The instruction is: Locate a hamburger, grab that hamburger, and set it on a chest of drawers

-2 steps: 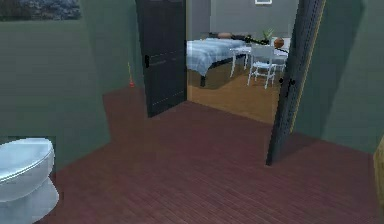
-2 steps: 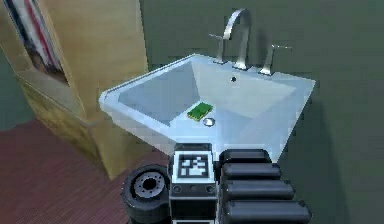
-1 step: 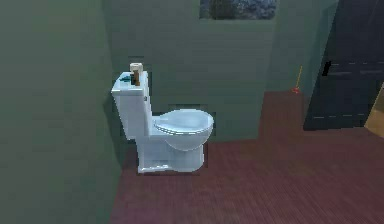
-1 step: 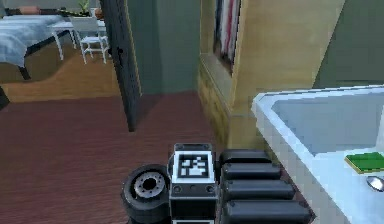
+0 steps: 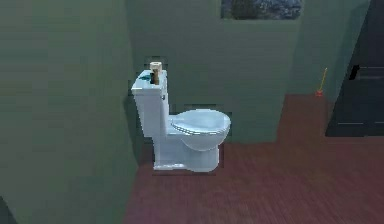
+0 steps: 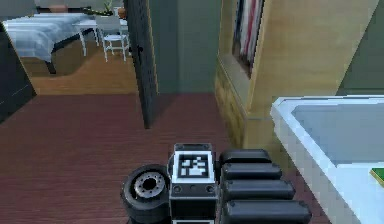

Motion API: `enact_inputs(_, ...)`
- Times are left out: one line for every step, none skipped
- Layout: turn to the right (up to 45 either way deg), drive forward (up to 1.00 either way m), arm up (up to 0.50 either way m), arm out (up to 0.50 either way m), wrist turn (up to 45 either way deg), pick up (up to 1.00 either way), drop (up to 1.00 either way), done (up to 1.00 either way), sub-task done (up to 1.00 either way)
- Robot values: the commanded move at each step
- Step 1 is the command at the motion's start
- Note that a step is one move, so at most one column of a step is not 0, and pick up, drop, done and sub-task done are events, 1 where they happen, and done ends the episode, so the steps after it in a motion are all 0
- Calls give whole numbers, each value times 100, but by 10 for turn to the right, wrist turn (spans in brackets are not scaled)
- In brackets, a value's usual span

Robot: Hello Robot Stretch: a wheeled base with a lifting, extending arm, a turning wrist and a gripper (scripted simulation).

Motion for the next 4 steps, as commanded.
enact_inputs(0, 10, 0, 0, 0, 0, 0, 0, 0)
enact_inputs(450, 0, 0, 0, 0, 0, 0, 0, 0)
enact_inputs(120, 0, 0, 0, 0, 0, 0, 0, 0)
enact_inputs(0, 100, 0, 0, 0, 0, 0, 0, 0)
